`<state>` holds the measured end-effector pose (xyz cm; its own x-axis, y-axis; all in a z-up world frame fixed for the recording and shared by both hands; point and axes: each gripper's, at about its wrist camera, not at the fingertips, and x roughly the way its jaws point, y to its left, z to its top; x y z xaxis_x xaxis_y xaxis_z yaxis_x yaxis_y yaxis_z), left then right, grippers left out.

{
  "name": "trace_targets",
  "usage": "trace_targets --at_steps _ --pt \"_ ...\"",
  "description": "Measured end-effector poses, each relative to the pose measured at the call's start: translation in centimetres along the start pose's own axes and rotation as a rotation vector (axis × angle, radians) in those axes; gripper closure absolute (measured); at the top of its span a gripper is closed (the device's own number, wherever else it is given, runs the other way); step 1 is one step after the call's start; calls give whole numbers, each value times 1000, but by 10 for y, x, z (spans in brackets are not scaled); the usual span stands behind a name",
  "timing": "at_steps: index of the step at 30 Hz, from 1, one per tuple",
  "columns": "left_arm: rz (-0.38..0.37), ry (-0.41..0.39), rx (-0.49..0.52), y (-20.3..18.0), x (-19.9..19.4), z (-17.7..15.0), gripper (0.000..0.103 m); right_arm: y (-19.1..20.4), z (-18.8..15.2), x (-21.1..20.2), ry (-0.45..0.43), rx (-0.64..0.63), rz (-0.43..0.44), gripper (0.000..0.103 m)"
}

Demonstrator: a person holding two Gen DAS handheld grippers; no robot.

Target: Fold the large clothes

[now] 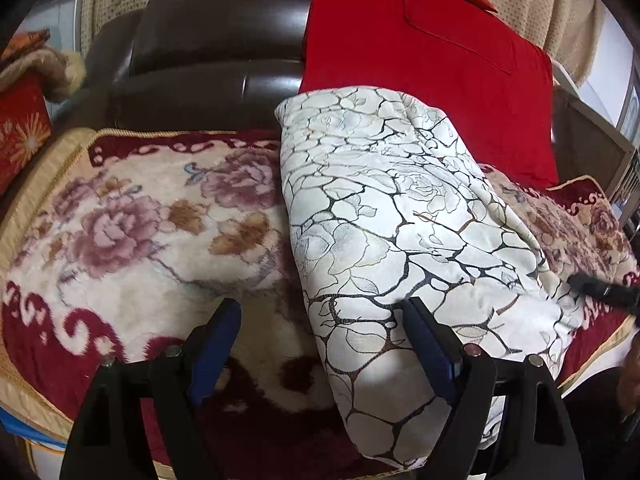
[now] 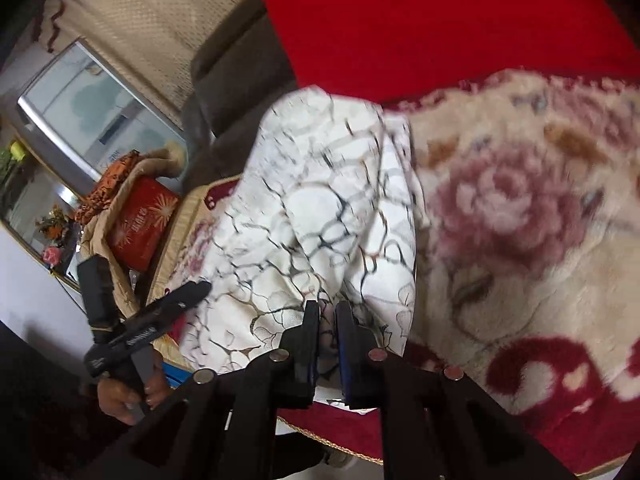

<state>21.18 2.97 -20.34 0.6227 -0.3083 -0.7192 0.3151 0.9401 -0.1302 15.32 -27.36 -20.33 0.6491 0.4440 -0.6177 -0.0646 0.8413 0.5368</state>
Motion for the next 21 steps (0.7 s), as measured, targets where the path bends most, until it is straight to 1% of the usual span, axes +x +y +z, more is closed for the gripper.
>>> trace_targets --at_steps 3,5,7,8,9,10,11,12,14,18,21 --pt "26 -22 30 -6 -9 0 19 21 8 -11 -59 -69 -35 89" --pt "32 -36 53 -10 -13 -1 19 33 9 -5 -67 -115 -51 89" --pt "40 -41 85 -16 -15 -4 19 46 12 6 -55 -140 -55 89" --pt "58 -36 104 -19 -13 -5 19 50 13 16 -41 -148 -60 89" --pt "73 -31 119 -21 -11 -7 18 47 9 33 4 -145 -82 89" --pt "69 -18 121 -22 -7 -8 18 41 5 47 51 -132 -113 89" --pt "61 -9 107 -20 -6 -7 18 33 -1 62 95 -114 -135 90" --pt "60 -11 86 -18 -7 -7 18 26 -6 72 109 -98 -131 90" --pt "87 -17 78 -19 -10 -7 18 25 -11 65 66 -120 -116 90" --pt "168 -34 60 -25 -24 -8 18 37 -8 39 62 -138 -109 90" --pt "222 -56 28 -29 -43 -11 18 51 -8 7 -2 -167 -107 88"
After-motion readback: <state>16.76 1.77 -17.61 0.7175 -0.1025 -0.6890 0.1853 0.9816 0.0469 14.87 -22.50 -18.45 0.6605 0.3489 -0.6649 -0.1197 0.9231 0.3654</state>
